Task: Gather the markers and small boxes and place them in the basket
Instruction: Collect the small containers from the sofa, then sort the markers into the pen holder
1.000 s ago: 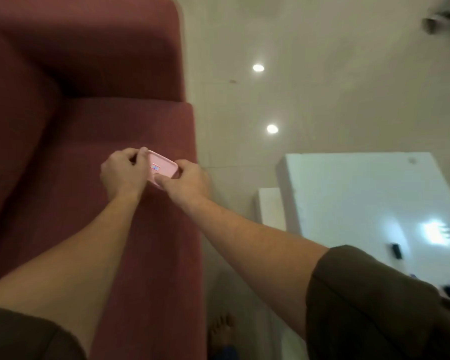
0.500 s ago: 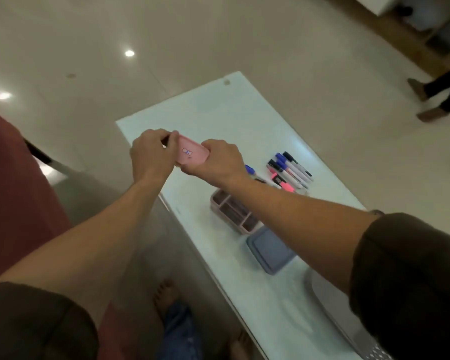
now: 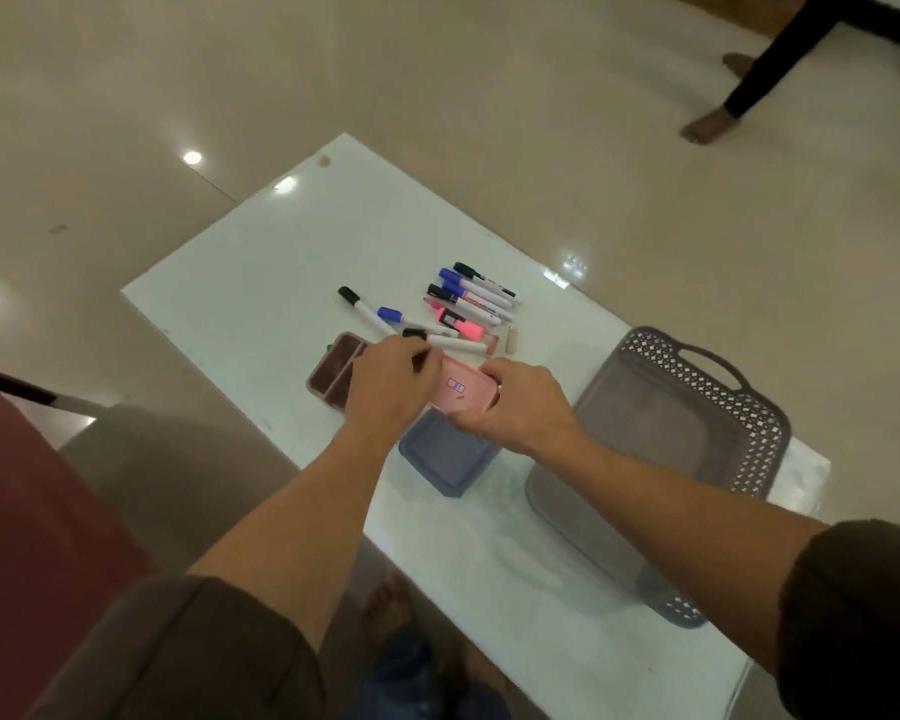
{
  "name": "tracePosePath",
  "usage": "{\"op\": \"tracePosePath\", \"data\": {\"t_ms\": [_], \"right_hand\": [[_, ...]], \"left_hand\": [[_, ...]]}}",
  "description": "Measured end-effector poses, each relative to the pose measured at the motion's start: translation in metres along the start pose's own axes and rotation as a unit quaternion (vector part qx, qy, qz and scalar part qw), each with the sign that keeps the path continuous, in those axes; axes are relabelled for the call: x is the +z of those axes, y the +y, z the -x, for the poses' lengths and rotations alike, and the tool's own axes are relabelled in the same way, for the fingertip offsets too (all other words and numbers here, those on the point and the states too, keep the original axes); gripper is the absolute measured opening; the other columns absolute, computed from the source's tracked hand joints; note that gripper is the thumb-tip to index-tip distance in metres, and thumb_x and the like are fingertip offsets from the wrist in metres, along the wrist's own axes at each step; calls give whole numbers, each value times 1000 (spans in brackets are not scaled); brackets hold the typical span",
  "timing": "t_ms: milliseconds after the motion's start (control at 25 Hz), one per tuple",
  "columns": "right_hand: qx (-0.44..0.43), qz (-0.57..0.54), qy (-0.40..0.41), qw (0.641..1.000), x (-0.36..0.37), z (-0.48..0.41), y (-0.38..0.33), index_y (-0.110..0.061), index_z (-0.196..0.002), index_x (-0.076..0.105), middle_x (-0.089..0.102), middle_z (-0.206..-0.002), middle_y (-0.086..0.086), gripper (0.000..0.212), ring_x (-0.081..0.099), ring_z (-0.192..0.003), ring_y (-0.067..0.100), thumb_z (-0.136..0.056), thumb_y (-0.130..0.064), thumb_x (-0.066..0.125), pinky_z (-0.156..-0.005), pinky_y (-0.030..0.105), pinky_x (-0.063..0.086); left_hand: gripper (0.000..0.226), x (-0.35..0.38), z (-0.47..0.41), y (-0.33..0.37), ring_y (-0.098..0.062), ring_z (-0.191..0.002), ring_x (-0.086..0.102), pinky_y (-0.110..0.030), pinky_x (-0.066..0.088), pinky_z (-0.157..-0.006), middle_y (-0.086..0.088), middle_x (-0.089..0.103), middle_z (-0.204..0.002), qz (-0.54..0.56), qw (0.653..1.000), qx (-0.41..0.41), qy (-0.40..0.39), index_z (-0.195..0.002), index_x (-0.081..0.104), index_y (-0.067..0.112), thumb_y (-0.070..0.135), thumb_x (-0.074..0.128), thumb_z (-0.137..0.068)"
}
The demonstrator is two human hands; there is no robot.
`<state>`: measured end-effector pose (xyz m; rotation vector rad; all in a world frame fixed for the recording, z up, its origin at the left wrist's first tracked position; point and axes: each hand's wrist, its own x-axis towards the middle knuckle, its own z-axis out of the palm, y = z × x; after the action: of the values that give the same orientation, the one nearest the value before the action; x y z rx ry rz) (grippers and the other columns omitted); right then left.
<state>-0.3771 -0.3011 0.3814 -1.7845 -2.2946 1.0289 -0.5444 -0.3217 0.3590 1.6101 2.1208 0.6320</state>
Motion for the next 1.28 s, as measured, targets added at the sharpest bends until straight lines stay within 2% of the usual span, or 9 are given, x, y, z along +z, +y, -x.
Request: {"op": "tracePosePath", "data": {"t_ms": [120,240,360,520,680,1000,1080,1160,1280], "right_hand": [[-7,44,-52,998,18,24,25,-26,-89,65,66,-81,-6,44,63,-74,16,-58,-55,75,-62,33,54],[-36,106,-118,987,35,46,38,-27,-98,63,64,-91,-3,46,62,-81,18,-63,-53,76,-66,31,53],[-47,134,-154,978,47,62,49,-28,-108,62,62,-99,-3,48,62,-85,18,-67,-46,77,-70,31,54],[-63,134,-170,974,70,76,50,-30,-118,60,59,-104,-4,55,62,-89,17,-69,-48,78,-72,30,57],[-66,160,-133,976,103,76,32,-26,-127,54,54,-112,0,64,61,-96,20,-74,-57,72,-78,35,58],[-33,153,-31,987,159,60,5,-16,-126,55,42,-118,3,60,55,-95,21,-85,-57,63,-64,30,42],[-43,154,-2,987,156,60,2,-18,-121,56,46,-114,3,59,56,-92,21,-83,-63,57,-63,31,46],[-71,155,53,984,144,58,-2,-18,-107,61,51,-103,2,51,59,-84,21,-85,-64,49,-57,32,48],[-70,104,104,987,105,26,-14,-19,-98,63,56,-96,0,32,59,-82,18,-94,-47,46,-60,33,52]], "left_hand": [[24,21,45,-13,-22,-72,66,-36,55,-68,0,72,-80,1,1000,0,-21,-89,73,19,36,55,-93],[19,39,90,-25,-17,-67,65,-40,57,-66,3,70,-79,-4,998,-29,-59,-86,68,20,33,58,-93],[18,52,123,-28,-13,-74,68,-30,58,-68,6,73,-88,10,994,-75,-77,-94,69,20,35,59,-95],[20,55,143,-39,-9,-81,67,-15,52,-72,6,74,-102,11,988,-122,-89,-106,69,22,37,59,-96],[21,48,144,-63,-10,-85,67,-17,49,-78,4,74,-109,-2,989,-138,-49,-112,70,21,33,60,-98],[22,67,108,-114,-6,-86,59,-17,45,-78,4,71,-111,16,988,-149,-27,-114,70,22,35,58,-100],[24,63,106,-114,-7,-89,60,-20,51,-80,5,68,-108,16,989,-146,-9,-114,70,23,38,58,-100],[21,50,104,-103,-11,-88,61,-29,56,-77,5,66,-101,10,991,-122,45,-108,70,21,36,58,-99],[10,24,79,-71,-12,-80,59,-28,54,-68,5,64,-93,17,991,-56,116,-97,68,19,26,61,-96]]}}
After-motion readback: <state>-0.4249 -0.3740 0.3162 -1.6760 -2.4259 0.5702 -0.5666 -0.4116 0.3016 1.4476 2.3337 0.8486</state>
